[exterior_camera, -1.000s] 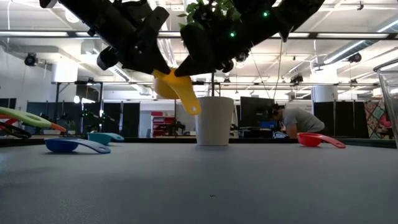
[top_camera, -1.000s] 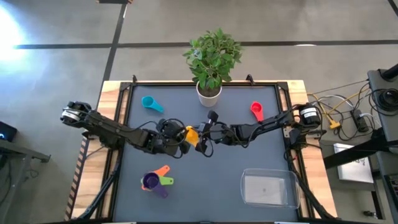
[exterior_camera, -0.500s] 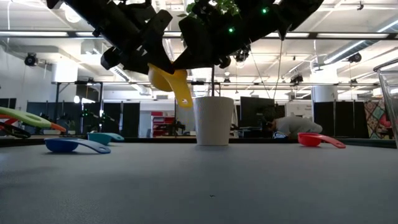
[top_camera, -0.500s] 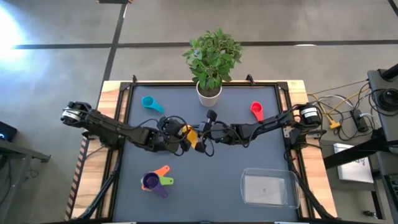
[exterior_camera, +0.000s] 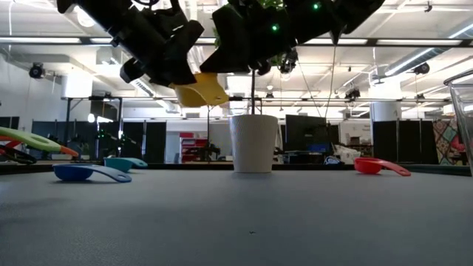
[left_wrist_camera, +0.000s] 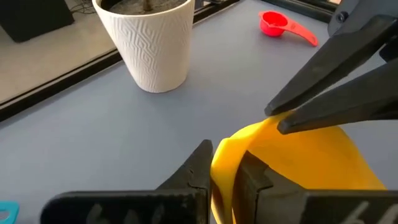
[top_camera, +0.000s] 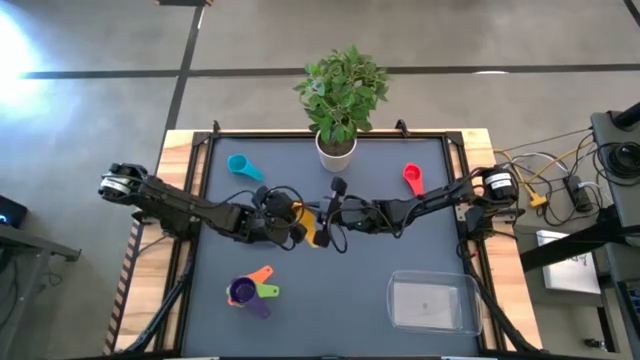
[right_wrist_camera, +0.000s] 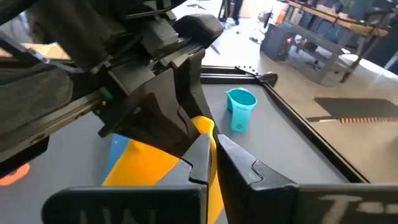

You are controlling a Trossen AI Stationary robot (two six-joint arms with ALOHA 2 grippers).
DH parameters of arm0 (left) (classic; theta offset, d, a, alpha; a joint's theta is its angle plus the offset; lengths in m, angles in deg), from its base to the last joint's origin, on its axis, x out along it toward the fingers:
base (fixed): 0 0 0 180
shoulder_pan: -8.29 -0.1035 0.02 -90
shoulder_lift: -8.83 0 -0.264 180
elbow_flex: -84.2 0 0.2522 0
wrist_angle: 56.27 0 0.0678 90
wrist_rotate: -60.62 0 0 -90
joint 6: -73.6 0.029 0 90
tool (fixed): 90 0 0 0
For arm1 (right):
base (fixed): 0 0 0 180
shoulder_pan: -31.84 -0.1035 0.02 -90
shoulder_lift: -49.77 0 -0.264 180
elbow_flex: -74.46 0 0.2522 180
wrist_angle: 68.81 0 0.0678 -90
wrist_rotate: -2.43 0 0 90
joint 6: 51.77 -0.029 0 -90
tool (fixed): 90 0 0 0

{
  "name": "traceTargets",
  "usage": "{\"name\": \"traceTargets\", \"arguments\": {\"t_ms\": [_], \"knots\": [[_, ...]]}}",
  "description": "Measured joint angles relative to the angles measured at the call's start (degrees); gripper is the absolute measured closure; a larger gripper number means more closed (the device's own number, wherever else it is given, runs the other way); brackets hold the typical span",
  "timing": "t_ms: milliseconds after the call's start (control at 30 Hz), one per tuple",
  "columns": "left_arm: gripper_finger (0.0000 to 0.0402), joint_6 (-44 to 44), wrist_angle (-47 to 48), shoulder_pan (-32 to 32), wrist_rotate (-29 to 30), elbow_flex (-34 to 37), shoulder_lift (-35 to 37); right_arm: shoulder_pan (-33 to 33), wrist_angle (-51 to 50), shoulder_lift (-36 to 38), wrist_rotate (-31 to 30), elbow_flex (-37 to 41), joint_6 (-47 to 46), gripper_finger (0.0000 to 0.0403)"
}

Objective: Nest measuring cups in basket
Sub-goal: Stack the yellow measuring cup on top of the violet measuring cup

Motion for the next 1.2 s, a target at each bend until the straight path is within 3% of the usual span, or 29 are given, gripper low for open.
{"name": "traceTargets", "arguments": {"t_ms": [233,533,667,1200], "knots": [[0.039,-0.93,1.65,0.09,0.38,0.0,0.12,0.1,0.82,-0.04,1.13,0.2,1.63,0.0353],[0.039,-7.98,10.24,2.09,0.54,0.03,3.2,0.08,-0.17,0.72,1.45,0.23,3.0,0.023],[0.039,-12.91,13.84,5.03,1.53,0.82,6.51,0.06,-2.43,2.89,1.35,0.23,3.46,0.0196],[0.039,-36.7,15.87,21.96,1.85,10.25,19.68,-0.25,-10.39,6.25,1.4,0.31,2.17,0.0183]]}}
